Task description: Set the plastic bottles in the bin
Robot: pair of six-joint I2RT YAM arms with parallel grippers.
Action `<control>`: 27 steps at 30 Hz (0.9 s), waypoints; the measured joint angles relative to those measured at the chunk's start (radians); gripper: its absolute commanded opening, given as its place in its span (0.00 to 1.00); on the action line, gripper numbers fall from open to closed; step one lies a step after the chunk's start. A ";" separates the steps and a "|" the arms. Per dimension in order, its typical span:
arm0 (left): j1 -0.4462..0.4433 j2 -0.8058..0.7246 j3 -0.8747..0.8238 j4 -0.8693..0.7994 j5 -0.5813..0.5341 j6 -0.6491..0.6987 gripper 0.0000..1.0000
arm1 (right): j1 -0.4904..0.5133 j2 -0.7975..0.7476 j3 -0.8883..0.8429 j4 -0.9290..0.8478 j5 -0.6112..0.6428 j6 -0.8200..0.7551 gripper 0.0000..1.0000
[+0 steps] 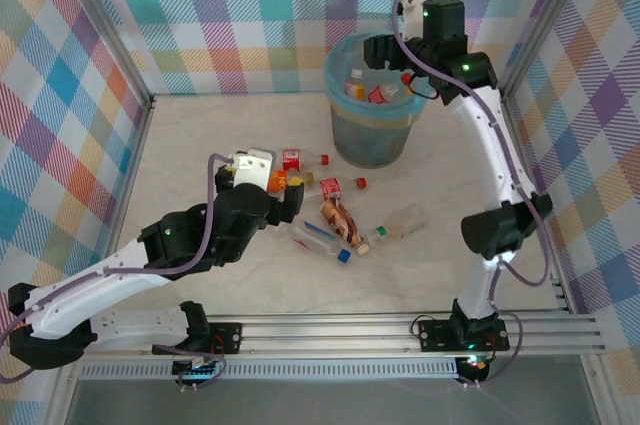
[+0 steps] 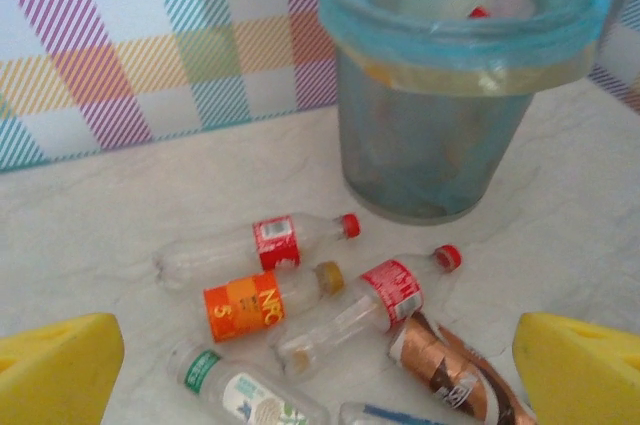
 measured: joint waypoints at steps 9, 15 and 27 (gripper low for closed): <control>0.092 0.057 0.017 -0.190 0.051 -0.298 1.00 | 0.139 -0.325 -0.482 0.153 -0.031 0.005 0.86; 0.227 0.093 -0.066 -0.201 0.212 -0.462 1.00 | 0.161 -0.397 -0.672 0.195 -0.042 0.034 0.85; 0.497 0.184 -0.254 -0.026 0.551 -0.592 1.00 | 0.231 -0.414 -0.786 0.210 -0.113 0.086 0.84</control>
